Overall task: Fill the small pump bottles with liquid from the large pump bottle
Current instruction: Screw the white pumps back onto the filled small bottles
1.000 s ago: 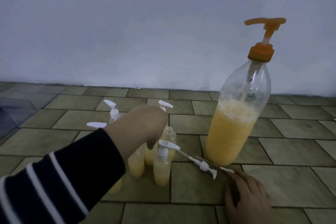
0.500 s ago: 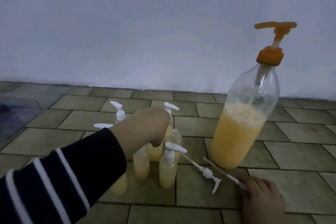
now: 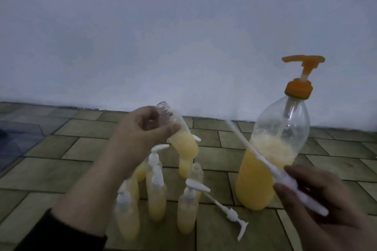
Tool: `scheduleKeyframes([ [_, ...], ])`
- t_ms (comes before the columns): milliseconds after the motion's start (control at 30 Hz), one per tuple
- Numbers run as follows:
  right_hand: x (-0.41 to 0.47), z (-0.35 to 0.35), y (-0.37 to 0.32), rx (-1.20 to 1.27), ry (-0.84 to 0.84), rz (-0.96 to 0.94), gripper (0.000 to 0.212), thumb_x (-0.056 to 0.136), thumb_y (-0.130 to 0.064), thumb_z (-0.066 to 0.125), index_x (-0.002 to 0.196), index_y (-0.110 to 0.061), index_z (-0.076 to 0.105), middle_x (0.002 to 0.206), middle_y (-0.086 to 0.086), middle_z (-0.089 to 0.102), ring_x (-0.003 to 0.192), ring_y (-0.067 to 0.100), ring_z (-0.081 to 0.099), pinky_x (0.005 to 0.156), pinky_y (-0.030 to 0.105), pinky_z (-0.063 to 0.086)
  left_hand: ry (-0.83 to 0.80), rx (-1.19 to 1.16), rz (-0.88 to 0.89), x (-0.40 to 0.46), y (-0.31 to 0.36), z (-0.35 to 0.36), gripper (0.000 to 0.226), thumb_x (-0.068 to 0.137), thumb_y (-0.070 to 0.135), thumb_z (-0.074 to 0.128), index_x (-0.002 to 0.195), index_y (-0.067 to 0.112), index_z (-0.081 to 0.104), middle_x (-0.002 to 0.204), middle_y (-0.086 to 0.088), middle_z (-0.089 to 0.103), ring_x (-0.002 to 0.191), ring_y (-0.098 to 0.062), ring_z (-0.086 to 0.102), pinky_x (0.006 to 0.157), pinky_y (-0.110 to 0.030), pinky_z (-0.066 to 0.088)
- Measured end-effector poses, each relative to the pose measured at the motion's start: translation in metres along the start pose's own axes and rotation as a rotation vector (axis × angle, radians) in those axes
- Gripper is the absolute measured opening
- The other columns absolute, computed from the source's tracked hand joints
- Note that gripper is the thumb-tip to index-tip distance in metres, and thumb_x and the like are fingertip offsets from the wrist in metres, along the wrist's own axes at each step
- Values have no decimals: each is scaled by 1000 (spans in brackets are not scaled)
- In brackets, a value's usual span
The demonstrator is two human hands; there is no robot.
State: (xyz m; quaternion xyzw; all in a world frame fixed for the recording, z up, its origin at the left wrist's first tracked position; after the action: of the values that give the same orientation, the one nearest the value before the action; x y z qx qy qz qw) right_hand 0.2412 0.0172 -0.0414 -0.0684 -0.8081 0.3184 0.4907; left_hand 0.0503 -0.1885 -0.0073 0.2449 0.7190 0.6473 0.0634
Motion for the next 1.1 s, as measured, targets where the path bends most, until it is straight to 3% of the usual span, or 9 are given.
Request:
scheduleKeyframes([
  [67,26,2,-26,45,-24,-59,20,79,-55,59,98,-50,63,97,-29,63,90,-5,61,76,11,46,18,-164,4,-6,-9,10,40,65,37,76,101,21,69,93,1,72,87,-16,68,69,-27,53],
  [167,48,5,-45,127,49,-76,22,76,-42,60,97,-36,60,92,-32,64,85,-9,62,74,3,43,67,-190,90,-13,-7,16,34,70,34,67,103,27,68,91,4,71,83,-10,67,64,-17,53],
  [333,64,8,-52,76,-45,-125,19,76,-47,59,94,-49,59,95,-27,66,87,2,65,75,23,52,108,-17,220,-19,2,11,36,67,41,68,102,39,64,92,20,71,87,1,67,65,-11,51],
  [467,65,15,-51,-16,-147,-114,20,74,-51,54,93,-45,60,98,-27,64,88,-5,62,70,10,48,130,127,270,-20,2,4,36,69,50,73,97,65,56,100,32,66,98,8,61,77,-14,52],
  [567,70,9,-49,25,-124,-70,25,74,-63,54,94,-49,59,98,-24,65,89,2,64,73,30,52,141,190,298,-20,1,2,39,68,55,70,100,67,54,103,36,62,101,11,58,78,-10,50],
  [633,75,6,-48,25,-123,-89,23,75,-61,55,94,-49,59,99,-25,64,92,4,64,77,34,52,145,197,310,-19,2,2,34,69,56,72,99,62,56,102,40,60,101,14,57,77,-5,46],
  [933,107,8,-74,-196,-416,-330,17,81,-43,55,98,-45,56,102,-27,58,95,0,58,75,19,48,28,482,426,-17,4,10,40,72,63,55,112,59,50,120,38,48,110,14,47,83,2,34],
  [1000,111,23,-83,-90,-503,-249,22,78,-47,62,98,-42,59,97,-22,63,90,0,62,76,13,49,-44,480,430,-17,7,21,40,73,63,53,112,58,49,120,35,47,107,11,48,80,-2,39],
  [1100,110,48,-85,177,-396,17,31,65,-49,62,81,-23,68,70,-8,66,59,1,60,52,9,47,-57,327,340,-18,9,34,41,70,65,58,109,57,48,112,32,52,99,7,53,78,-8,45],
])
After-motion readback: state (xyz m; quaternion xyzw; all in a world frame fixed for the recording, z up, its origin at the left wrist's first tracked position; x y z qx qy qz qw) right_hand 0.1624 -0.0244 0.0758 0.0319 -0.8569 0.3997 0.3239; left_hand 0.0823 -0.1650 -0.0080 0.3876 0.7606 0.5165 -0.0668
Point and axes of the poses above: each hand's wrist, its own x-axis towards the middle knuckle, its own z-axis out of the palm, y = z × x, the point moved 3 cm from there along x, towards the middle knuckle
